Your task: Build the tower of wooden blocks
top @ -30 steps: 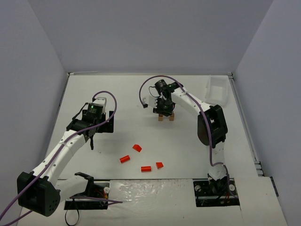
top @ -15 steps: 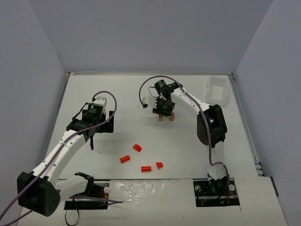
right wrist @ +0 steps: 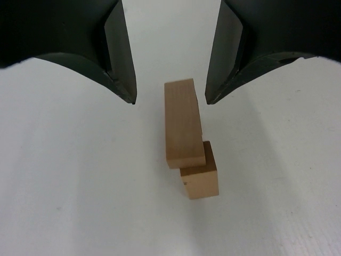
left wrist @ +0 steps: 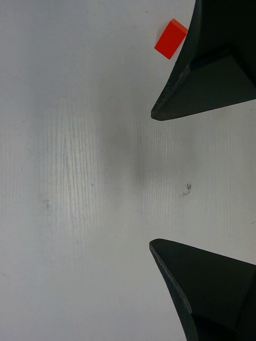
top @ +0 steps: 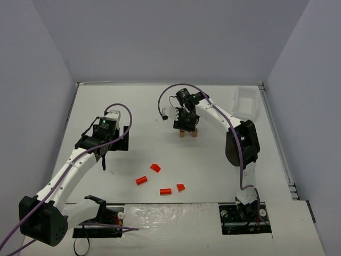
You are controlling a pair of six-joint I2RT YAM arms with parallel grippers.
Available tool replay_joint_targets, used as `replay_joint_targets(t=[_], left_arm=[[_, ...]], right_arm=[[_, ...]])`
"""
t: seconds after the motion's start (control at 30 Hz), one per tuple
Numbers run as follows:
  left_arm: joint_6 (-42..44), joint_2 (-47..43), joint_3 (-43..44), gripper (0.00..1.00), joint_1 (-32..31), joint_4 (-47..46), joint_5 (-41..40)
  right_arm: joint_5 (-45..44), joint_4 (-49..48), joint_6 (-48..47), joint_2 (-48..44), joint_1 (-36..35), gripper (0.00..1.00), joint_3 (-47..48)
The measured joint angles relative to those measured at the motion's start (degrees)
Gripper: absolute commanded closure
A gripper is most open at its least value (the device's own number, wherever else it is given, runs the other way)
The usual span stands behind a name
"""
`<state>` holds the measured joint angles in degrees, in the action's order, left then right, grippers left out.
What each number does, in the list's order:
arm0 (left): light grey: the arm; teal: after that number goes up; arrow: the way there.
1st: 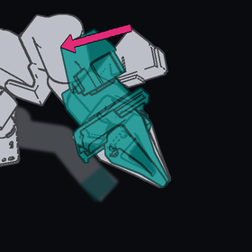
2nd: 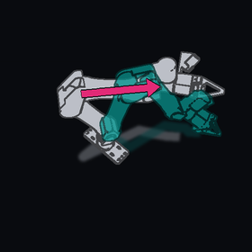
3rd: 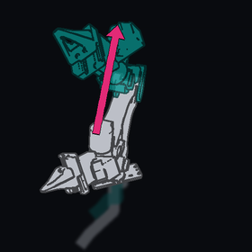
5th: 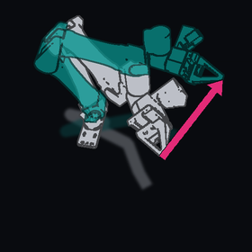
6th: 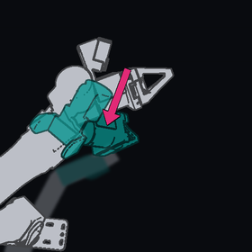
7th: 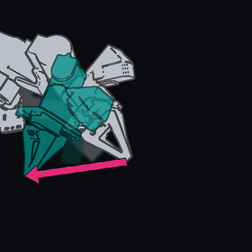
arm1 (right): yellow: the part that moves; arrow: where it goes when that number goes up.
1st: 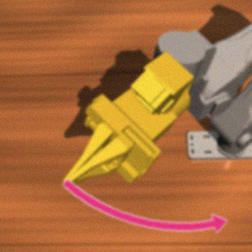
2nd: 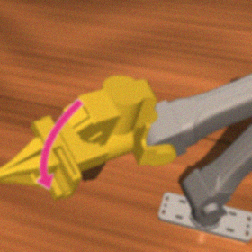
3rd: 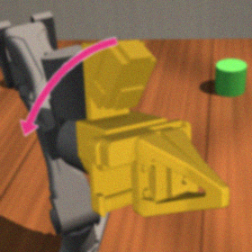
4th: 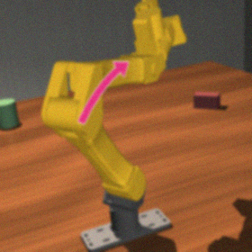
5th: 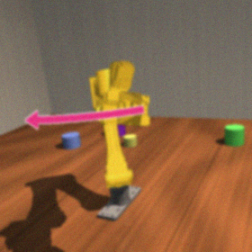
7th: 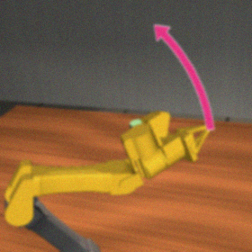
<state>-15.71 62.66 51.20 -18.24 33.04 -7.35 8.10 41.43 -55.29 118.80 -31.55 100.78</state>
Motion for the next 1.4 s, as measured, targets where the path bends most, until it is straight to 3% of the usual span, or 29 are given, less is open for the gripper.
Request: replay_joint_targets(t=[0.17, 0.33, 0.6, 0.8, 1.1, 1.4], left_arm=[[-0.08, -1.13, -0.02, 0.08, 0.0, 0.06, 0.04], [-0.79, -2.32, 0.0, 0.08, 0.0, 0.35, 0.14], [-1.43, -2.44, 1.01, 0.08, 0.0, 0.68, 0.93], [-0.56, -2.75, 1.16, 0.08, 0.0, 1.01, 0.15], [0.6, -5.91, 1.14, 0.08, 0.0, 1.6, -1.87], [0.57, -9.57, 0.44, 0.08, 0.0, 2.69, -3.53]], right_arm=[[-1.04, -0.19, 3.4, -7.58, 0.34, 0.4, 1.61], [-3.27, -3.84, 12.93, -18.74, 1.26, 0.36, 0.09], [-9.51, -13.07, 35.31, -29.48, 8.97, 0.2, -20.32], [-10.24, -17.19, 46.72, -29.9, 13.61, 0.12, -32.07], [-7.6, -27.86, 52.87, -24.96, 15.82, 0.0, -33.66], [-6.28, -31.91, 54.25, -17.9, 15.82, 0.0, -34.51]])
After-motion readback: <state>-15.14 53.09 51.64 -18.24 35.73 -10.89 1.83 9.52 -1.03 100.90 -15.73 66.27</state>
